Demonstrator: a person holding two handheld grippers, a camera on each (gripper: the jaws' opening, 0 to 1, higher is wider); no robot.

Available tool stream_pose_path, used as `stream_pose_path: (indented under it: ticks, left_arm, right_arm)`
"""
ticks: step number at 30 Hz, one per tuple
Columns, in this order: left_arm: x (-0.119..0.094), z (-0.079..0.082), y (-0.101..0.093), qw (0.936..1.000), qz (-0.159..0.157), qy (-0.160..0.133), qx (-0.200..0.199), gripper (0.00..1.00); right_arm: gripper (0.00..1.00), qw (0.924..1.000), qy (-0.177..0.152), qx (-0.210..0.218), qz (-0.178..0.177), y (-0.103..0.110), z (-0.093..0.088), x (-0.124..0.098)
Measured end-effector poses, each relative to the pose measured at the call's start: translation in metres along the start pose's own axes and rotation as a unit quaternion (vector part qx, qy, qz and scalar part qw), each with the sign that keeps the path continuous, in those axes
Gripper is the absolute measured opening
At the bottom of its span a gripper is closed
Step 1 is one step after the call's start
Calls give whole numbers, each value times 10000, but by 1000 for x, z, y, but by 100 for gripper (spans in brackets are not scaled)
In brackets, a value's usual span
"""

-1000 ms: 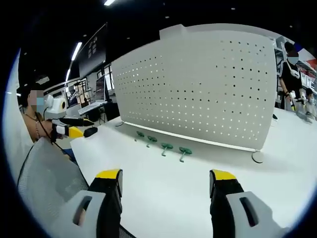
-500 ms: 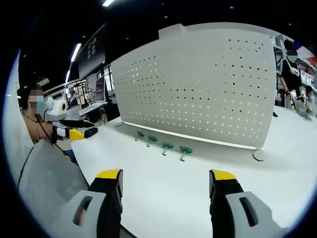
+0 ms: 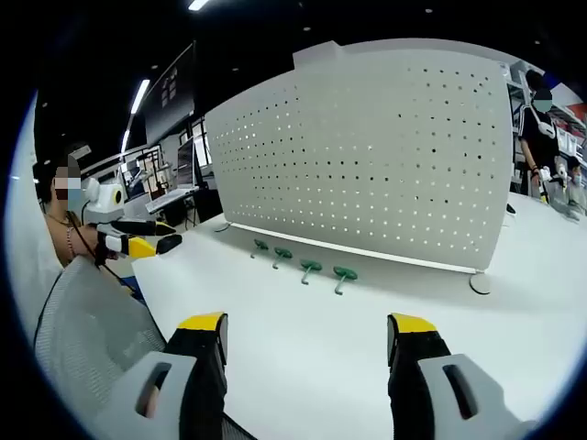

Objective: Insert the hook assembly into the mounting plate slot until the hook locks in place.

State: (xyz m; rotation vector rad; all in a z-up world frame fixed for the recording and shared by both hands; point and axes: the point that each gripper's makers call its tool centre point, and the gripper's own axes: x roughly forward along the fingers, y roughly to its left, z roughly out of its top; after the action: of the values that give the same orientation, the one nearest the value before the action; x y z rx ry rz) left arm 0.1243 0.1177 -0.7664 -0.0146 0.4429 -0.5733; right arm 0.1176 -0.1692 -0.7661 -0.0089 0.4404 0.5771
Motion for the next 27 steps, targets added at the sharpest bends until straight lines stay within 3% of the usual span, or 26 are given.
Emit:
stream_pose_path:
  ticks: [27]
  left_arm:
    - [0,3,-1,10000,9,-10,80,88]
  right_arm:
    - [68,9999,-84,21,-54,-3,6,-2]
